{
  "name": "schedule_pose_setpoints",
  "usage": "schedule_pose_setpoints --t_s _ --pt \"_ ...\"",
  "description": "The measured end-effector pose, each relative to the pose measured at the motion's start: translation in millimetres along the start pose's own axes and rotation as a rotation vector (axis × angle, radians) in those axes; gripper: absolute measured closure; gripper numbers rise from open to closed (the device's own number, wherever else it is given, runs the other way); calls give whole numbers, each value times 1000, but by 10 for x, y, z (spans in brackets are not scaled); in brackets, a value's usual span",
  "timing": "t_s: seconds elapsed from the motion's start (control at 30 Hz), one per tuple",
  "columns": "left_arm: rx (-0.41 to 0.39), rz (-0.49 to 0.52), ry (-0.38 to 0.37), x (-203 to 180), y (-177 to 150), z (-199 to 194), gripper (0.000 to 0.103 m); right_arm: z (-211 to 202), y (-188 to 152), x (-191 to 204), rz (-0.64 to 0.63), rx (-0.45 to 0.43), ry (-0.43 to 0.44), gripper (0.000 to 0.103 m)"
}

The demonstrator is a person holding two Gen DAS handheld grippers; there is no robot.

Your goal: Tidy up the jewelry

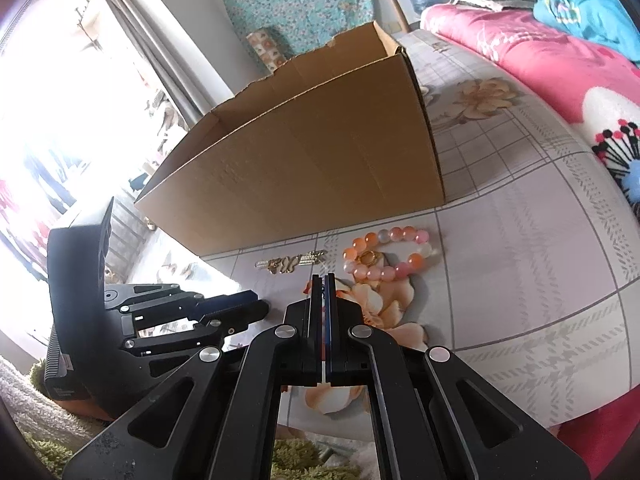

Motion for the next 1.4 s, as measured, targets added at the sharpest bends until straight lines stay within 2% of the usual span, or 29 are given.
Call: schedule_pose_setpoints --t_s 0.17,0.33,0.43,0.57,0.67,0.8,0.87,0.97,1.17,1.23,1.3,1.33,1.4 --pt "-10 -25 -39 45 -16 -51 93 -40 -22 43 -3 -15 -10 103" --pt "-84 -1 -80 66 -7 -338 93 -176 7 119 -29 -42 -22 103" --pt "-155 9 -133 118 101 -643 93 -293 189 254 -84 -89 -14 103" --pt "-281 26 -156 248 385 -1048 93 -450 549 462 -182 -174 17 103" --pt "-326 7 -163 370 621 -1144 92 -470 856 598 -241 -224 40 103" --pt "-312 -43 -152 598 940 -965 92 -319 1184 666 -277 -225 39 103" --pt "-296 -82 -156 704 1102 -815 92 -144 1318 644 -263 -185 39 103" --pt "-269 -116 -140 824 1308 -618 92 144 1456 544 -237 -112 -12 103" --pt "-194 -185 -126 983 1522 -297 92 567 1562 333 -141 -4 -79 100" --pt "-182 -214 -133 1018 1544 -247 83 579 1563 291 -122 -8 -82 98" --pt "-193 -228 -125 1026 1531 -260 70 538 1555 289 -114 -18 -87 93" --pt "-199 -229 -122 1031 1533 -267 67 537 1576 288 -111 -21 -90 89" --pt "-214 -227 -112 1033 1525 -292 62 499 1569 285 -109 -29 -101 89"
Point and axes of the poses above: each gripper's, at about its wrist camera, not at the fingertips, and z roughly the way its jaws point, x to its left, y to its top, the point moved 3 cm from there along z, roughly the way its jaws point, and after that the axes turned 3 degrees about -z, right-handed, at the moved point
